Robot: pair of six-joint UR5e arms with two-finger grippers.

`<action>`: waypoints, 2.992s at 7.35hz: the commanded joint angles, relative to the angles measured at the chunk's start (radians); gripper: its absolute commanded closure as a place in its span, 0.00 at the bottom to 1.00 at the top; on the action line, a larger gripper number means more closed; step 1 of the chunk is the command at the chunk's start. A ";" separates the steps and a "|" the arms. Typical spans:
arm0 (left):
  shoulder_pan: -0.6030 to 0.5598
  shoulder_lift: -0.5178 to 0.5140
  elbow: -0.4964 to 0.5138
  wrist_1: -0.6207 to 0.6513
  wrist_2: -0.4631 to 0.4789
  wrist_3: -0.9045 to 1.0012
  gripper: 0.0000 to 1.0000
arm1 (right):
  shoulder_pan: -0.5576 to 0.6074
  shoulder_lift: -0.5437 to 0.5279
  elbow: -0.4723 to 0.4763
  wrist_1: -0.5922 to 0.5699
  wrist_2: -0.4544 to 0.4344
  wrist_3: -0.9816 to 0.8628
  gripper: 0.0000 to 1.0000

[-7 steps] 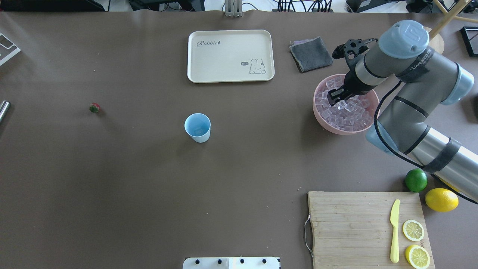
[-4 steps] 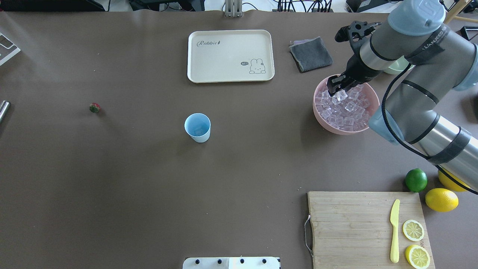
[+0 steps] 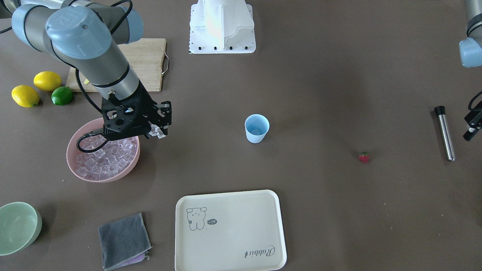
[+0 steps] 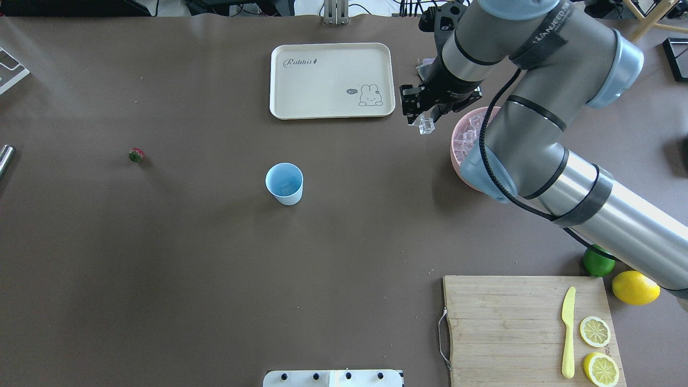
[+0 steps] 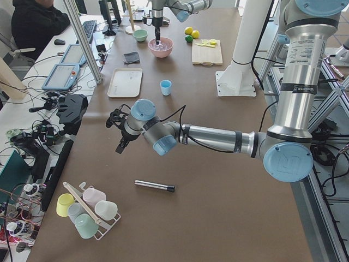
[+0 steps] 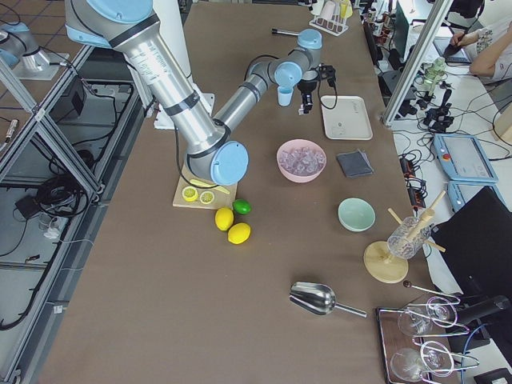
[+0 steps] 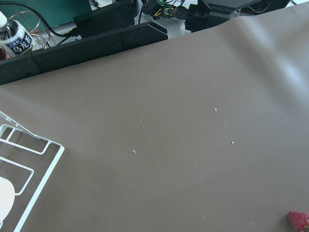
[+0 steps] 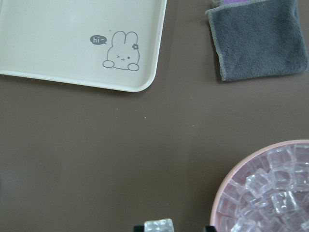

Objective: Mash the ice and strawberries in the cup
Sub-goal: 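Carry the ice cube with the right gripper over the blue cup, then open the right gripper to drop the ice cube into the cup, then withdraw the right arm to rest while the left gripper reaches toward the strawberry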

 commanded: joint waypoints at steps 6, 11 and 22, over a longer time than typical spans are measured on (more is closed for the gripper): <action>0.052 -0.038 0.056 0.000 0.000 -0.002 0.02 | -0.304 0.322 -0.311 0.100 -0.407 0.454 1.00; 0.060 -0.039 0.053 0.000 -0.001 -0.003 0.02 | -0.344 0.322 -0.351 0.130 -0.441 0.455 0.97; 0.431 -0.170 0.083 0.015 0.295 -0.265 0.02 | 0.021 -0.062 0.224 -0.086 -0.037 0.051 0.05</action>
